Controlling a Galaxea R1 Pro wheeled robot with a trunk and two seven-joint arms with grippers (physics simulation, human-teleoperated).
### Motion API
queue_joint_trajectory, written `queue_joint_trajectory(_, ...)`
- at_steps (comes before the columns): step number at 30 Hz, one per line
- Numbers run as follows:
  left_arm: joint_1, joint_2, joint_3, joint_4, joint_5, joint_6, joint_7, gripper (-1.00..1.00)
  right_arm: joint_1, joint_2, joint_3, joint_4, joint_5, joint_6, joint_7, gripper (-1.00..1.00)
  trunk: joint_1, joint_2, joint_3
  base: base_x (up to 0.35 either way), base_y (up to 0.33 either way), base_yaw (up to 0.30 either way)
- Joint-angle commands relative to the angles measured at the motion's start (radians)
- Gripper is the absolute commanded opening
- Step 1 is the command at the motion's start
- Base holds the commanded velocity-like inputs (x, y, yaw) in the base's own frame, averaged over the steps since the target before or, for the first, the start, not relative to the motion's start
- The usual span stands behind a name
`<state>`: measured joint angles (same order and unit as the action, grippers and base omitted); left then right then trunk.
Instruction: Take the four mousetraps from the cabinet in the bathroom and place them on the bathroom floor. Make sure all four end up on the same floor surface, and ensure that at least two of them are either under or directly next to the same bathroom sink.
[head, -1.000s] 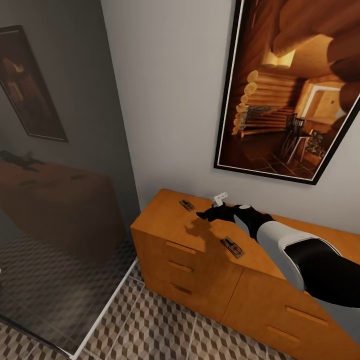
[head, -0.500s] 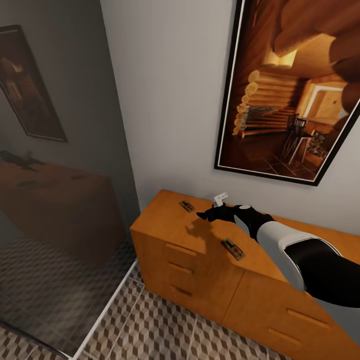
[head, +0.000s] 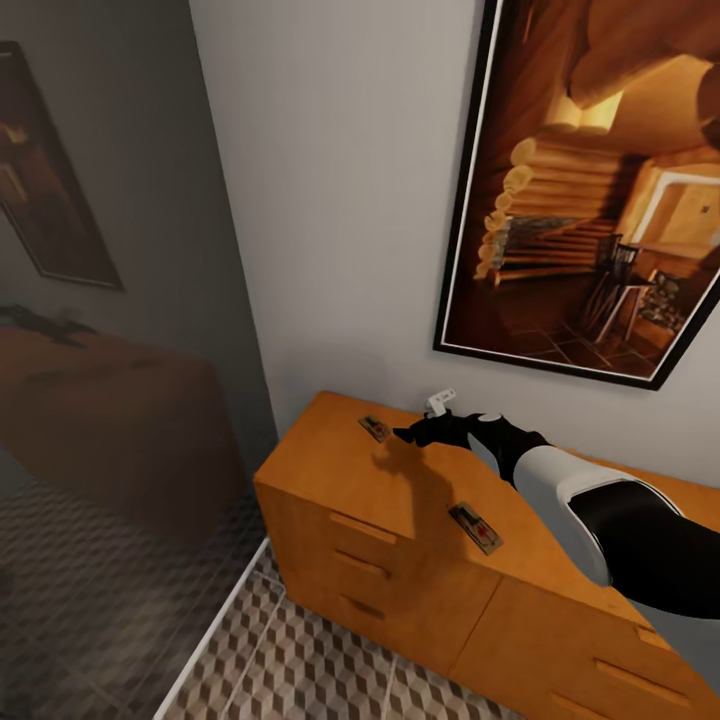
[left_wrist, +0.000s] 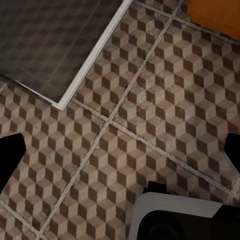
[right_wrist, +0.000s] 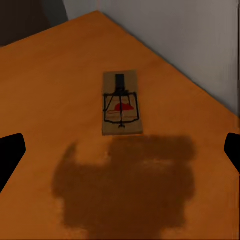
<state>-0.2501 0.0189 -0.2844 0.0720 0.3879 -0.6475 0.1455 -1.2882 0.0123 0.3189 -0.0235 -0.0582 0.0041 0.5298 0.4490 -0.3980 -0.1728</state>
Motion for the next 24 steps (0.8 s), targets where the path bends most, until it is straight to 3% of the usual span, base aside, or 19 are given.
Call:
queue_joint_trajectory(1, -0.002, -0.001, -0.009, 0.003, 0.002, -0.004, 0.005, 1.00, -0.001, 0.000, 0.006, 0.000, -0.006, 0.000, 0.002, 1.00, 0.001, -0.002, -0.002, 0.234, 0.000, 0.000)
queue_joint_trajectory(24, -0.002, -0.001, -0.009, 0.003, 0.002, -0.004, 0.005, 1.00, 0.011, 0.000, 0.005, 0.000, -0.005, -0.001, 0.000, 1.00, 0.001, -0.002, -0.002, 0.098, -0.035, 0.000)
